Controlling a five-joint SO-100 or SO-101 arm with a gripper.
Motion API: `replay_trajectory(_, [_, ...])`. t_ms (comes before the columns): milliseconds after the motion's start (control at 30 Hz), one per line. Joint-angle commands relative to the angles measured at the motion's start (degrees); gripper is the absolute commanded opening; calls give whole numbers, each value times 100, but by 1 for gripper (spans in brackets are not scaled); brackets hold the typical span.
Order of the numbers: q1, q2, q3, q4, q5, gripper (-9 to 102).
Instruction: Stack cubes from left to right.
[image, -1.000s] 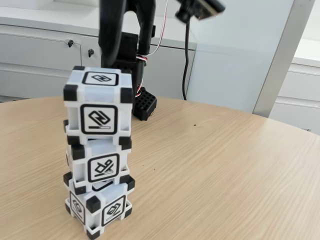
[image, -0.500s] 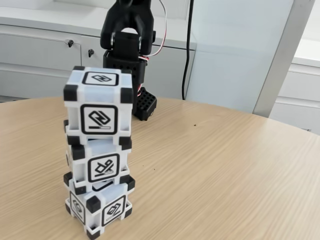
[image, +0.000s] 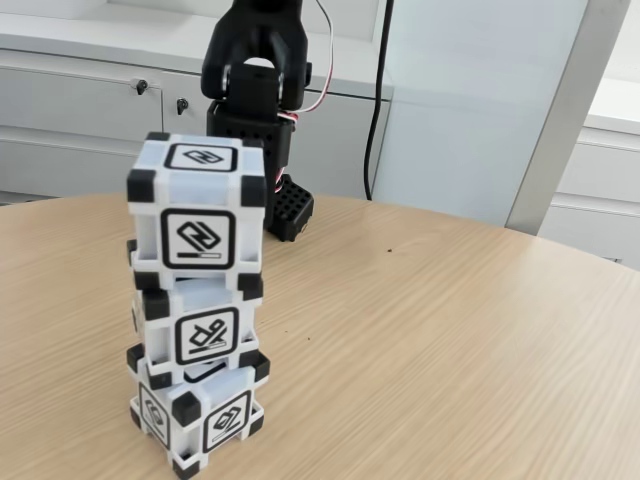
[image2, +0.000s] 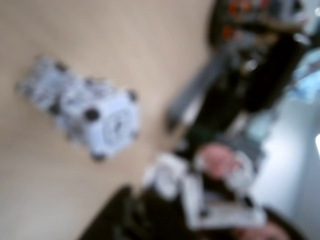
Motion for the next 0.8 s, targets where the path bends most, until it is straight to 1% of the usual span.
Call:
replay_trajectory(0, [26, 9, 659, -413, -79, 0])
replay_trajectory(200, [26, 44, 1872, -1063, -299, 0])
replay_trajectory(300, [26, 457, 2215, -1266, -229, 0])
replay_trajectory(500, [26, 2241, 3146, -1239, -211, 2])
replay_trajectory(633, [26, 3524, 3428, -1169, -114, 3])
replay_trajectory(767, [18, 3639, 3595, -1160, -176, 3])
